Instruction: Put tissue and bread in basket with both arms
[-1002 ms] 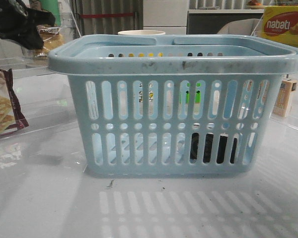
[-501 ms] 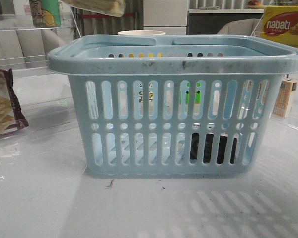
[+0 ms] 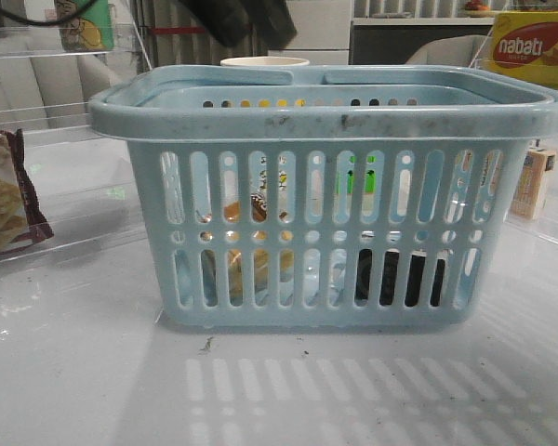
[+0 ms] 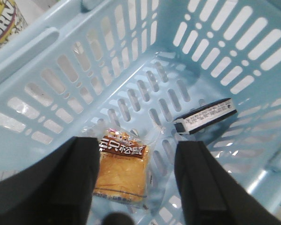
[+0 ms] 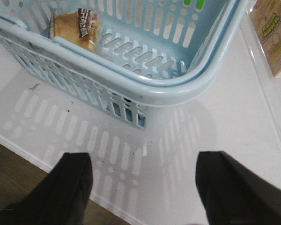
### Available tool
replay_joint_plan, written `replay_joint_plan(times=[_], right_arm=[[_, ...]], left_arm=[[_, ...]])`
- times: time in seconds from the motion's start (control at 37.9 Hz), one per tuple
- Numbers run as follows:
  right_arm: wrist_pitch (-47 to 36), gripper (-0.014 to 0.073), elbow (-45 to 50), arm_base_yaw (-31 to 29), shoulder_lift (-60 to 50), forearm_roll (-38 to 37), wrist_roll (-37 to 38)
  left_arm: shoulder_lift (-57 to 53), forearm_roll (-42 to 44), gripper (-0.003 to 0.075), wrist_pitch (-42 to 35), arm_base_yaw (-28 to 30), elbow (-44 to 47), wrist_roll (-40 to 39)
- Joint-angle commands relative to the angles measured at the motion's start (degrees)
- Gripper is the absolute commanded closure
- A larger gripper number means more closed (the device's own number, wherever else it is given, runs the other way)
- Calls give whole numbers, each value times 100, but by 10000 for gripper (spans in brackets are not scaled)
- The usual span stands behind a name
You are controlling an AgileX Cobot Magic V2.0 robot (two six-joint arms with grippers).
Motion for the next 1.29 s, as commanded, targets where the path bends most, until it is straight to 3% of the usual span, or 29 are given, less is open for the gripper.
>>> replay_joint_plan(times=[0.0, 0.18, 0.34, 0.45, 0.71, 0.76, 0.82, 0.95, 1.0, 1.27], right_arm=[[-381, 25, -156, -34, -38, -90, -8], [-381, 25, -156, -34, -38, -90, -8], [-381, 25, -156, -34, -38, -90, -8], [-381, 25, -156, -34, -38, -90, -8], [-190, 25, -156, -34, -8, -326, -13], [-97, 27, -156, -34, 79, -397, -17], [-62, 82, -156, -34, 122, -397, -17], [-68, 410, -156, -34, 245, -397, -17], [-73, 523, -156, -34, 245, -397, -17], [-73, 539, -156, -34, 245, -397, -17]], left_arm=[[-956, -109, 285, -217, -24, 206, 5], [-2879, 208, 285, -436, -24, 1955, -46], [-4418, 863, 285, -664, -24, 3437, -978], [-5267, 873, 285, -703, -24, 4301, -1076], [-6302, 873, 288, -916, -24, 5321, -1076], [-6291, 873, 330, -942, -24, 5332, -1076], [-6291, 873, 406, -980, -24, 5332, -1076], [-6291, 873, 603, -994, -24, 5332, -1076], [-6291, 873, 626, -994, -24, 5332, -1076], [-6291, 873, 629, -994, -24, 5332, -1076]])
